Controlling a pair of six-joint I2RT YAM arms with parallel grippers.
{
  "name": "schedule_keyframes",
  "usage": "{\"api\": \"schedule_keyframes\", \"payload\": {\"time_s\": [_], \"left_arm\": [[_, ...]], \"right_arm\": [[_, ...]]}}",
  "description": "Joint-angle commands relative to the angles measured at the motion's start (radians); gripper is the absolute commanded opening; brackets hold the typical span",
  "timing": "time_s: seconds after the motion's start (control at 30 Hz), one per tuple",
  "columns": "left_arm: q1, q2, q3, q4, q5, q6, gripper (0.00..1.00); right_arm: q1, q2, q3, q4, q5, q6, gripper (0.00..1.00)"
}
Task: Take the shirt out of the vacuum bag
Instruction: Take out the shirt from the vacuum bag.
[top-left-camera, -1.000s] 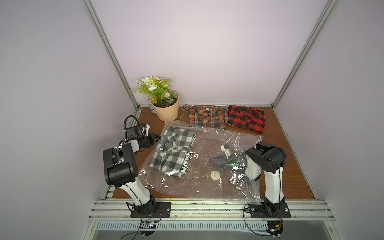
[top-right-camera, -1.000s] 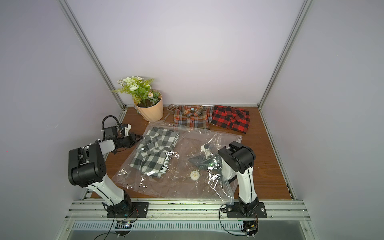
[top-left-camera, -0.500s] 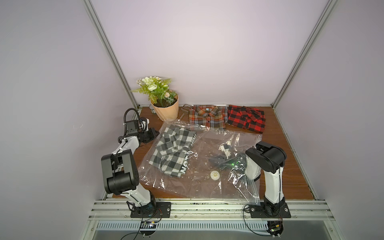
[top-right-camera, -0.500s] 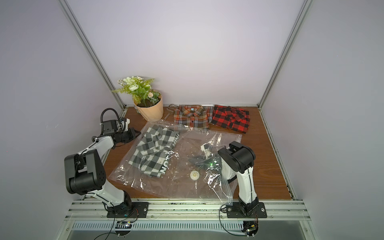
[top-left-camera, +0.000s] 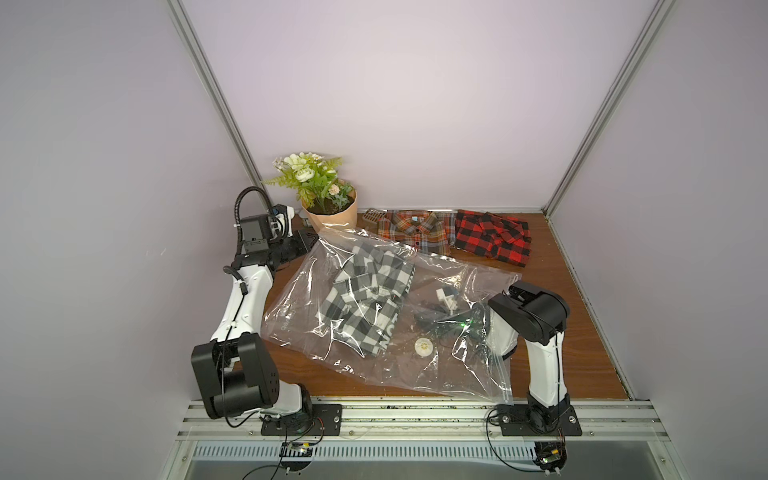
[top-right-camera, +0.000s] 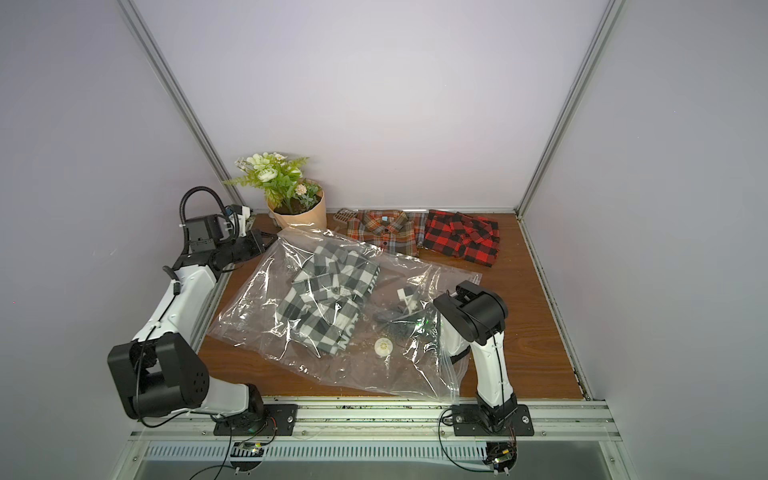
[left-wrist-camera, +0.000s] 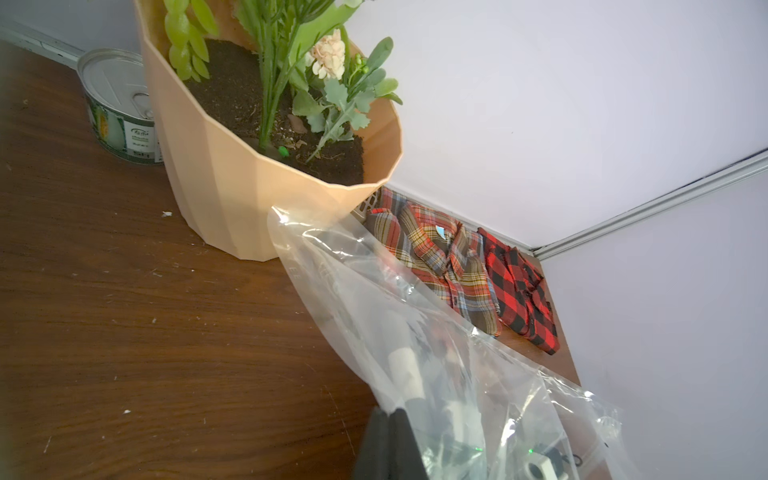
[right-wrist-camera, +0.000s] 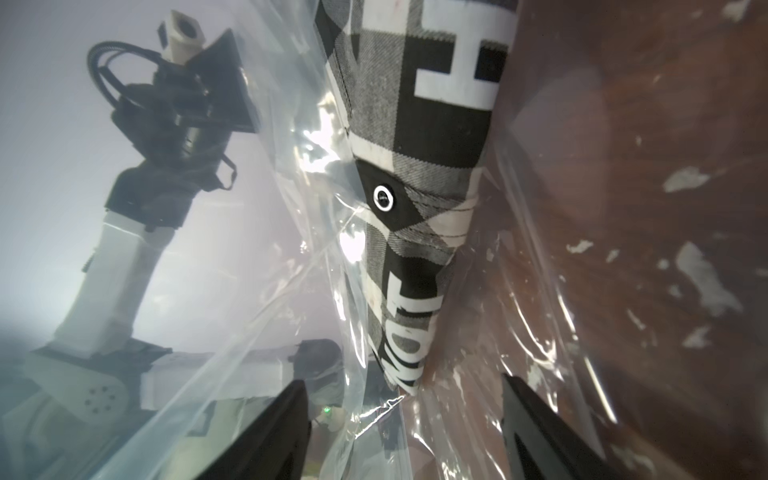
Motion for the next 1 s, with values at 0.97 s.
{"api": "schedule_keyframes", "payload": {"time_s": [0.97], "left_arm": [[0.003, -0.073, 0.033, 0.054, 0.066, -0.096, 0.0]], "right_arm": [[0.008, -0.009, -0.065, -0.155, 0.171, -0.146, 0.8]]}}
